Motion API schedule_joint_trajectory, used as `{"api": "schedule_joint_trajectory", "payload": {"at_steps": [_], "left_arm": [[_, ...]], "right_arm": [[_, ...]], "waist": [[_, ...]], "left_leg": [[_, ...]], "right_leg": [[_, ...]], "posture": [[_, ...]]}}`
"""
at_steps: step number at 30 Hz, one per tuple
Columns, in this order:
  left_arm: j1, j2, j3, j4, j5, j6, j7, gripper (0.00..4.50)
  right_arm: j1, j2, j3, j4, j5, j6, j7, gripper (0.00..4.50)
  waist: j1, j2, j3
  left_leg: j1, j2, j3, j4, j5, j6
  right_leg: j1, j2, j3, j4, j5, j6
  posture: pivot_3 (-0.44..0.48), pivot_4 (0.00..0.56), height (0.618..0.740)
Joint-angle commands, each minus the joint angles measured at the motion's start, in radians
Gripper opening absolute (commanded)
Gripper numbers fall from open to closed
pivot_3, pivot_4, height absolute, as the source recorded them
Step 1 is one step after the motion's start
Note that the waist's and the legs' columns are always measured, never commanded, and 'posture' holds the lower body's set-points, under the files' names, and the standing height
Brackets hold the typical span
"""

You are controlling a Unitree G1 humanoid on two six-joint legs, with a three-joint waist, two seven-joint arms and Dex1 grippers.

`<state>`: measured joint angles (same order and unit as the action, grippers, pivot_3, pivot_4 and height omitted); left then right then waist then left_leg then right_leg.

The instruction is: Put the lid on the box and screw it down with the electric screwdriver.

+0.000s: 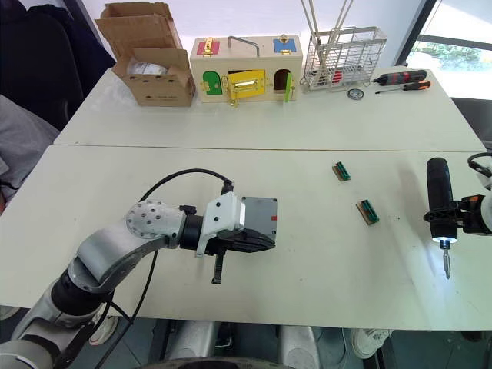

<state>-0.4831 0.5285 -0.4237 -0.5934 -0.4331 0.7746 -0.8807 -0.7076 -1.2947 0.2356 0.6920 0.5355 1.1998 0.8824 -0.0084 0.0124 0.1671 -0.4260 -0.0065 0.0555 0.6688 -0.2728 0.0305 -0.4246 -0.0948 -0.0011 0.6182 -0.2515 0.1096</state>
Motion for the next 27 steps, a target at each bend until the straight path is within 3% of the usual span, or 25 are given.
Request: {"api": "schedule_joint_trajectory", "payload": {"at_steps": [1,8,10,14,15,18,20,23,27], "left_arm": [[-0.007,0.001,-0.017,-0.027,0.020,-0.018,0.011,0.00],[0.016,-0.003,0.011,-0.026,-0.011,0.072,0.071,0.00],[0.013,-0.003,0.026,-0.011,-0.017,0.101,0.085,0.00],[0.007,-0.023,0.094,0.016,-0.057,0.133,0.109,0.00],[0.005,-0.023,0.101,0.022,-0.053,0.133,0.117,0.00],[0.005,-0.024,0.123,0.039,-0.052,0.128,0.126,0.00],[0.007,-0.035,0.194,0.063,-0.070,0.127,0.149,0.00],[0.025,-0.050,0.389,0.108,-0.139,0.157,0.210,0.00],[0.164,-0.026,0.546,0.102,-0.193,0.176,0.237,0.00]], "right_arm": [[-0.107,0.037,0.027,0.105,-0.113,-0.047,0.087,1.84],[-0.238,0.152,0.024,0.321,-0.273,-0.138,0.127,1.84],[-0.243,0.167,0.011,0.347,-0.311,-0.195,0.103,2.87],[-0.241,0.182,-0.005,0.348,-0.355,-0.225,0.130,4.26],[-0.238,0.183,-0.010,0.344,-0.364,-0.238,0.136,4.47],[-0.243,0.190,-0.042,0.346,-0.377,-0.251,0.123,4.47],[-0.253,0.182,-0.070,0.313,-0.384,-0.278,0.118,4.47],[-0.202,0.153,-0.178,0.115,-0.341,-0.387,0.106,4.47],[0.125,0.212,-0.479,-0.415,-0.160,-0.404,0.117,4.47]], "waist": [[-0.003,0.000,0.000],[-0.002,-0.001,0.001],[-0.002,-0.002,0.001],[0.000,-0.002,0.001],[0.000,-0.002,0.001],[0.000,-0.002,0.001],[0.000,-0.001,0.001],[-0.001,-0.001,0.001],[-0.002,-0.002,0.001]], "left_leg": [[0.000,0.000,0.000,0.000,0.000,0.000],[0.000,0.000,0.000,0.000,0.000,0.000],[0.000,0.000,0.000,0.001,0.000,0.000],[0.000,0.000,-0.002,0.008,-0.001,0.001],[0.000,0.000,-0.002,0.010,-0.001,0.002],[-0.001,-0.001,-0.002,0.011,-0.002,0.003],[-0.001,-0.001,-0.002,0.012,-0.002,0.003],[-0.001,-0.001,-0.002,0.012,-0.002,0.002],[0.000,0.000,-0.004,0.011,-0.002,0.002]], "right_leg": [[0.000,0.000,0.000,0.000,0.001,0.003],[0.000,0.000,0.000,0.000,0.004,0.006],[0.001,0.000,0.000,0.001,0.004,0.006],[0.005,0.000,-0.001,0.002,0.004,0.007],[0.006,0.000,-0.001,0.002,0.004,0.007],[0.007,-0.001,-0.001,0.002,0.004,0.007],[0.007,-0.001,-0.001,0.002,0.004,0.007],[0.007,-0.001,-0.001,0.002,0.004,0.007],[0.006,-0.001,-0.002,0.006,0.004,0.010]], "posture": [[0.000,0.150,0.731],[0.000,0.150,0.731],[0.000,0.150,0.731],[0.000,0.150,0.731],[0.000,0.150,0.731],[0.000,0.150,0.731],[0.000,0.150,0.731],[0.000,0.150,0.731],[0.000,0.150,0.731]]}}
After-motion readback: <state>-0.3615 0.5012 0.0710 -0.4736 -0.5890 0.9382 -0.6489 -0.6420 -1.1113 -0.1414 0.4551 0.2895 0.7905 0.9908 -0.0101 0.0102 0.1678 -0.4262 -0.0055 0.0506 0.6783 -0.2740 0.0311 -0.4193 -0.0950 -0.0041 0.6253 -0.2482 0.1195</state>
